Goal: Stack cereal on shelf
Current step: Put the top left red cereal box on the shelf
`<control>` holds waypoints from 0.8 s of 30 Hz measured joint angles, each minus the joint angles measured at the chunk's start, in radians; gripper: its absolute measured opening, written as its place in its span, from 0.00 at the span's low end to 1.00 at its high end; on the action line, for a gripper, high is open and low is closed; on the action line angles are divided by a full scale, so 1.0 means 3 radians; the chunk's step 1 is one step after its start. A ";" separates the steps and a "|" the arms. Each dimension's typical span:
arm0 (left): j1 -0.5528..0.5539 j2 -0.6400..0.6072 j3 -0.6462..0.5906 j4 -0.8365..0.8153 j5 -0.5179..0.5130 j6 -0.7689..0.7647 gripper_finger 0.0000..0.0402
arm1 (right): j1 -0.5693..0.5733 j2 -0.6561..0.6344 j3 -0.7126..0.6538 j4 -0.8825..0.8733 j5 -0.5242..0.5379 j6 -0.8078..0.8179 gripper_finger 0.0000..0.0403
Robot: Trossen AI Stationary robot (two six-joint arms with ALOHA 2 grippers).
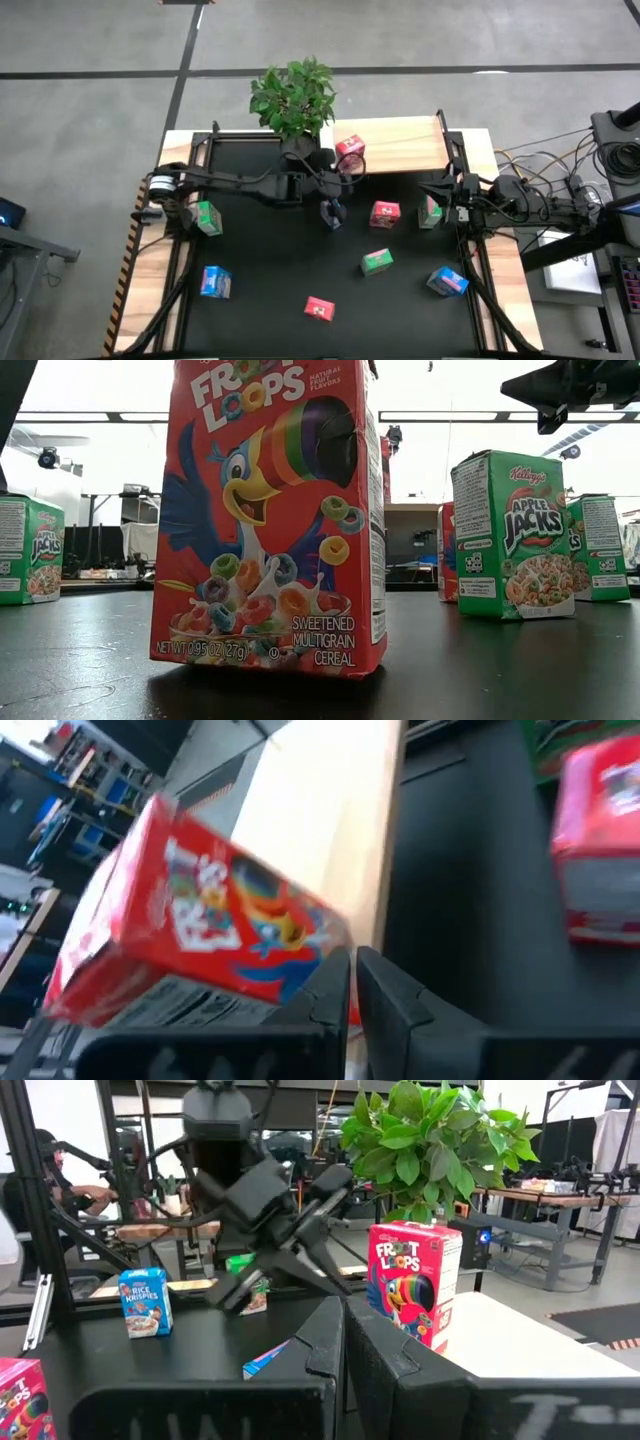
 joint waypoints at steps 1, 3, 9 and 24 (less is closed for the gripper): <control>0.0031 0.0000 -0.0011 -0.0002 0.0002 0.0000 0.01 | 0.0000 0.0000 0.0000 0.0000 0.0000 -0.0002 0.02; 0.0087 0.0000 -0.0039 0.0013 0.0005 0.0001 0.00 | 0.0000 0.0000 0.0000 0.0000 0.0000 -0.0011 0.02; 0.0197 0.0000 -0.0043 0.0051 0.0007 0.0001 0.00 | 0.0000 0.0000 0.0000 0.0000 0.0001 -0.0023 0.02; -0.0131 -0.0333 -0.0045 -0.0213 0.0017 0.0077 0.00 | 0.0000 0.0218 0.0000 0.0153 0.0001 0.0083 0.02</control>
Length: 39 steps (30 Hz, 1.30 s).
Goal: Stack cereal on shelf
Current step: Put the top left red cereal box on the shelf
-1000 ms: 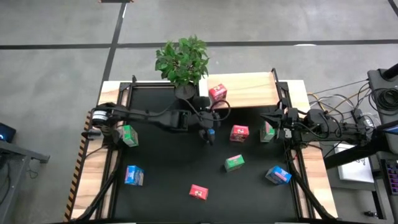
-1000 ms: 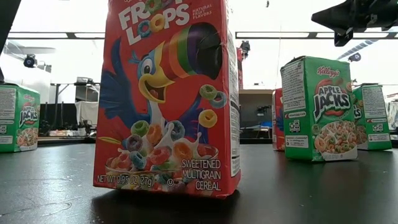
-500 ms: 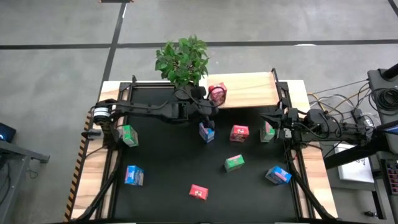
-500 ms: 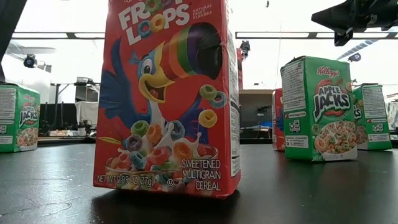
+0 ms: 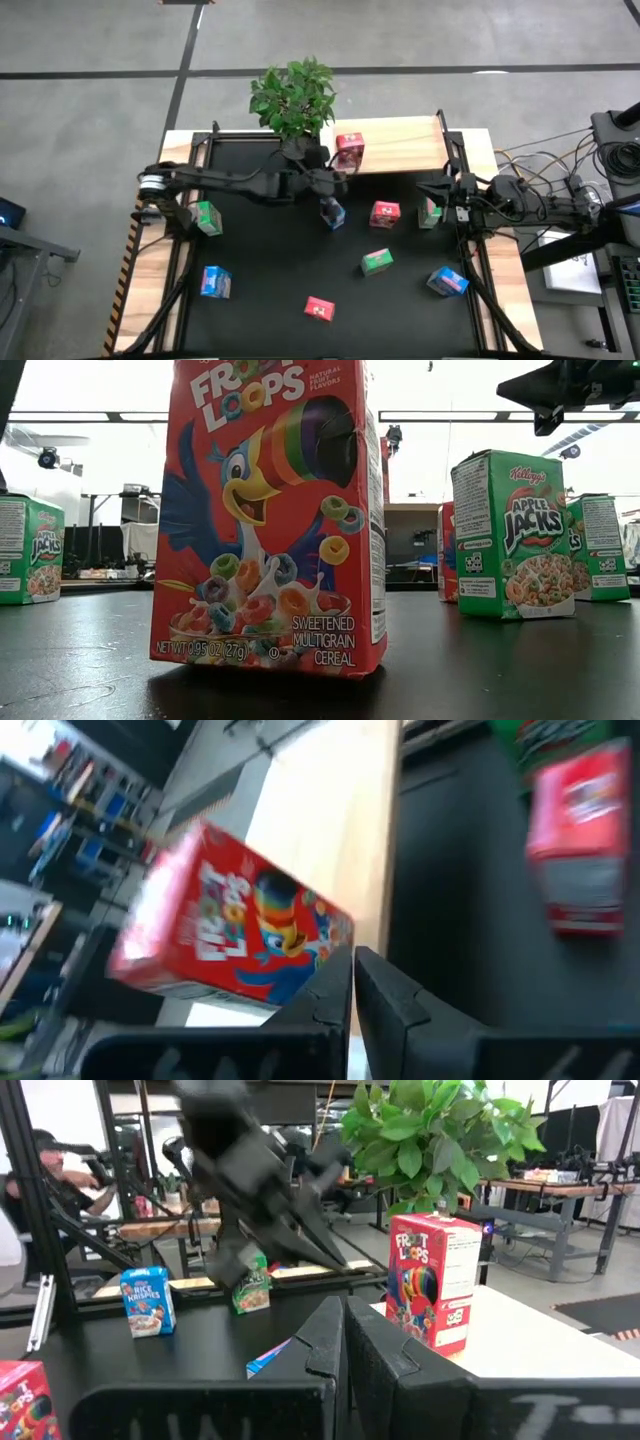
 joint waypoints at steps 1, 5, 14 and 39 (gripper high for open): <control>-0.0060 -0.0069 -0.0006 -0.0058 -0.0001 0.0002 0.00 | 0.0000 0.0070 0.0000 0.0083 0.0000 0.0000 0.02; -0.0323 -0.0446 -0.0275 0.0004 0.0000 0.0016 0.00 | 0.0000 0.0458 -0.0001 0.0485 -0.0003 -0.0022 0.02; -0.0777 -0.1535 -0.1462 0.0794 -0.0001 -0.0103 0.00 | 0.0000 0.1356 0.0000 0.1337 -0.0006 -0.0202 0.02; -0.0822 -0.2861 -0.2833 0.1720 -0.0011 -0.0140 0.00 | -0.0085 0.3105 0.1934 -0.0114 0.0604 -0.0443 0.02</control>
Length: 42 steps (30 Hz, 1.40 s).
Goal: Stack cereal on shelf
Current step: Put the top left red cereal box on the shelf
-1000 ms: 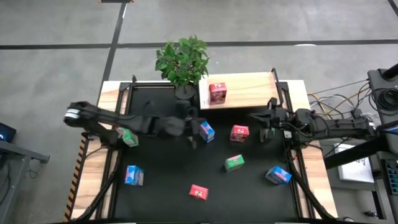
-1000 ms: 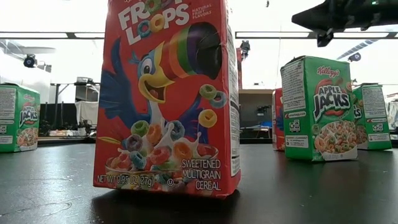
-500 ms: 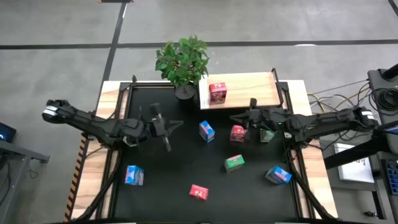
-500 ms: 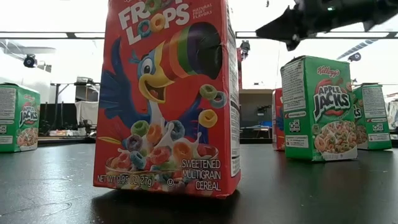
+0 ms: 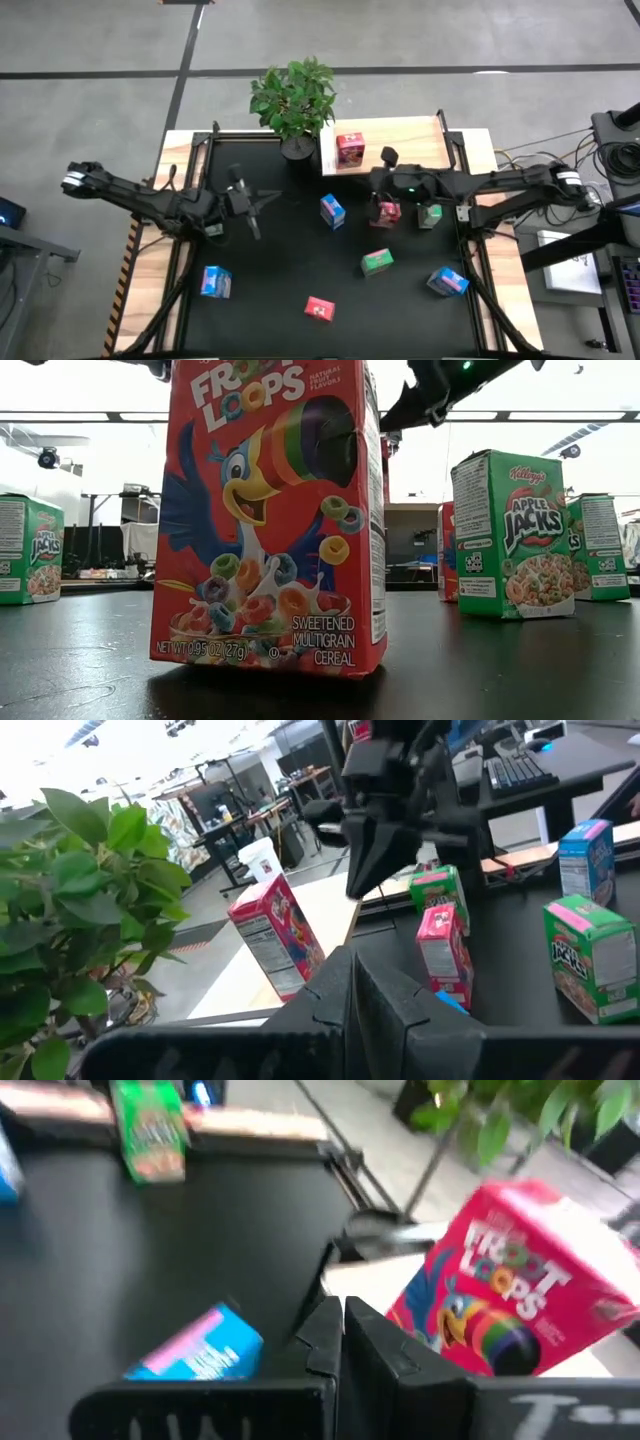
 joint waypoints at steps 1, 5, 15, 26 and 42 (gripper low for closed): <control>0.0000 -0.0006 -0.0008 -0.0012 0.0000 0.0000 0.00 | -0.0022 0.0076 0.0058 -0.0020 0.0002 -0.0010 0.02; 0.0000 -0.0018 -0.0039 -0.0009 0.0001 0.0014 0.00 | -0.0139 0.0321 0.0259 -0.0207 0.0005 -0.0050 0.02; 0.0000 -0.0030 -0.0092 -0.0004 -0.0149 0.0027 0.00 | -0.0346 0.0789 0.0545 -0.0414 0.0212 -0.0169 0.02; 0.0000 -0.0032 -0.0103 -0.0016 -0.0342 0.0027 0.00 | -0.0489 0.1148 0.0830 -0.0400 0.0537 -0.0268 0.02; 0.0001 -0.0031 -0.0110 -0.0117 -0.0354 0.0006 0.00 | -0.0617 0.0951 0.0844 -0.0908 0.0618 -0.0284 0.02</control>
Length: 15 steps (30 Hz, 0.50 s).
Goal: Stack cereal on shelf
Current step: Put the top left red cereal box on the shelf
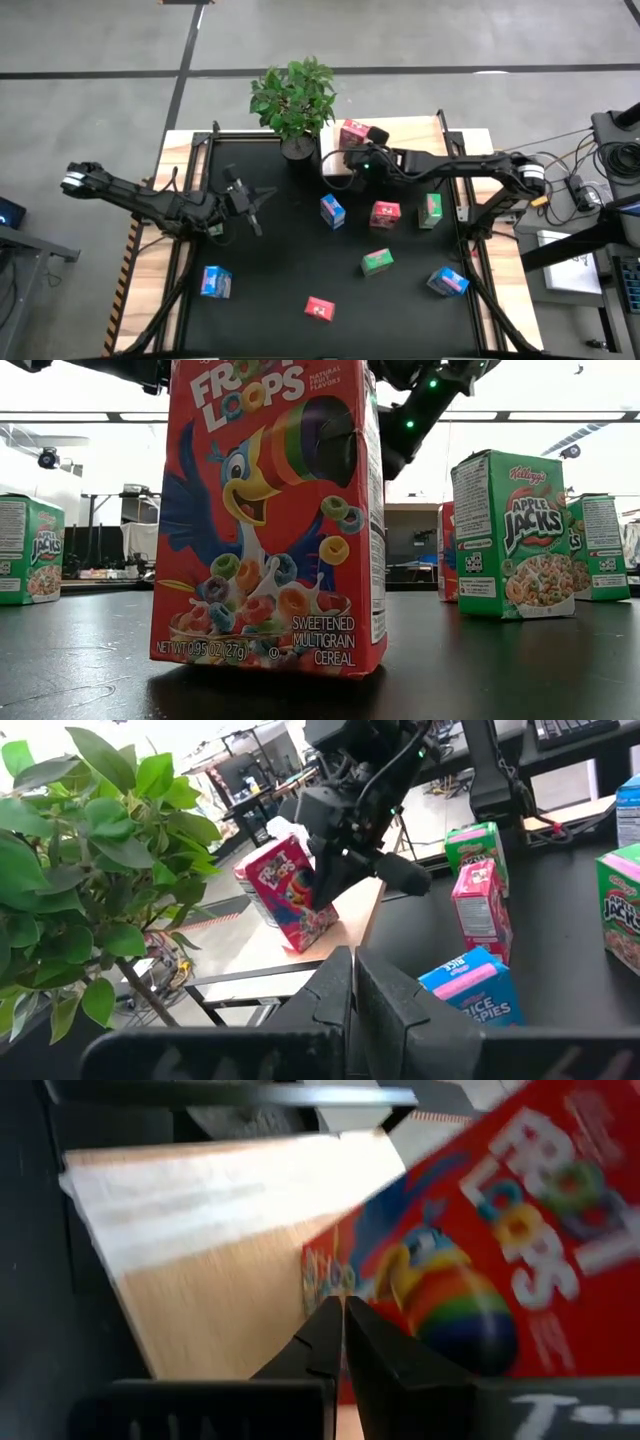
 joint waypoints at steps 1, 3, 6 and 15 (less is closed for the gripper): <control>0.0000 0.0002 0.0000 0.0001 -0.0001 -0.0002 0.00 | -0.0014 -0.0019 -0.0010 -0.0017 0.0000 0.0004 0.02; 0.0000 0.0002 0.0000 0.0000 -0.0001 -0.0003 0.00 | -0.0055 -0.0043 -0.0026 -0.0003 -0.0001 0.0000 0.02; 0.0000 0.0002 0.0000 0.0001 -0.0005 -0.0003 0.00 | -0.0140 -0.0033 -0.0029 0.0002 0.0001 -0.0089 0.02; 0.0000 0.0002 0.0000 0.0001 -0.0006 0.0006 0.00 | -0.0234 0.0008 -0.0031 0.0005 -0.0032 -0.0091 0.02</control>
